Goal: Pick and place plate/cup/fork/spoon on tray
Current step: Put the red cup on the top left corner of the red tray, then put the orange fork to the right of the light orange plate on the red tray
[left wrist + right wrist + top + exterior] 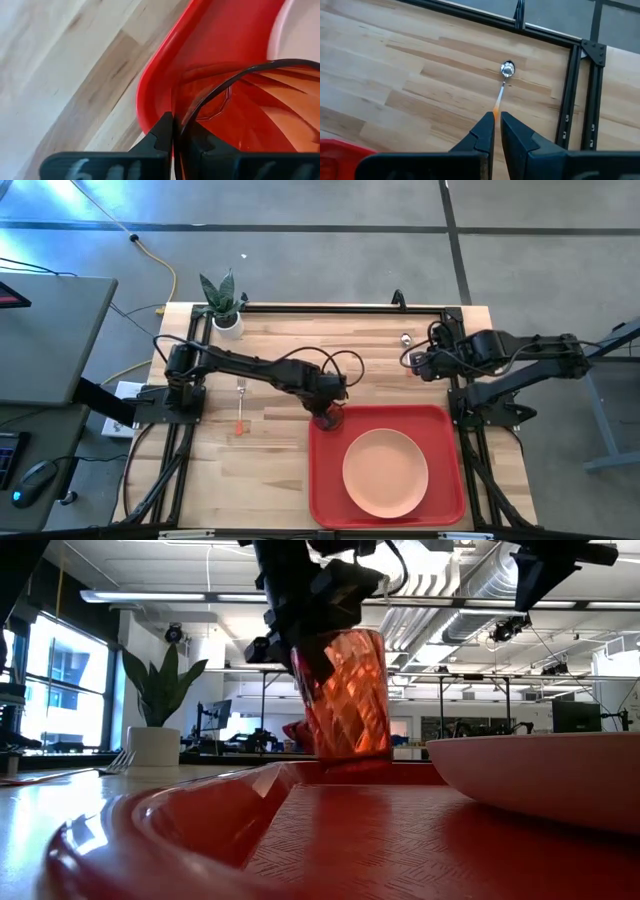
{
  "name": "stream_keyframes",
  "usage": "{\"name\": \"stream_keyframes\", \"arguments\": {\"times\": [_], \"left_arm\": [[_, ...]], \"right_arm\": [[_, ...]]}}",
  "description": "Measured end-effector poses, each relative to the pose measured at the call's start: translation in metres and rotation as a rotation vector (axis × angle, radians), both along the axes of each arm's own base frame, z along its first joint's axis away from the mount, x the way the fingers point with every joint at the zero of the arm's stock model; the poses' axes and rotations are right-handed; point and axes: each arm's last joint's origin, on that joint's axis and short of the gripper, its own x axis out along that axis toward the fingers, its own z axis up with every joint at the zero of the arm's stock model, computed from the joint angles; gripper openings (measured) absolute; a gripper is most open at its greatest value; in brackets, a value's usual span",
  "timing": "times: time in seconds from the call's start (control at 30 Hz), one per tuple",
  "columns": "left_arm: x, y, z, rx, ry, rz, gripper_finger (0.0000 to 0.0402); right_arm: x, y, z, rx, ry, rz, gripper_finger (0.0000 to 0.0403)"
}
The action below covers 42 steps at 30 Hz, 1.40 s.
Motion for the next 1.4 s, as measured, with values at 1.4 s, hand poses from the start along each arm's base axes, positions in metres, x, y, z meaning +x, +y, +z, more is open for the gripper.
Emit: {"name": "stream_keyframes", "arguments": {"times": [1.4], "left_arm": [[0.018, 0.011, 0.031, 0.051, -0.153, -0.123, 0.0135]], "right_arm": [[-0.002, 0.001, -0.001, 0.005, 0.036, 0.026, 0.0024]]}}
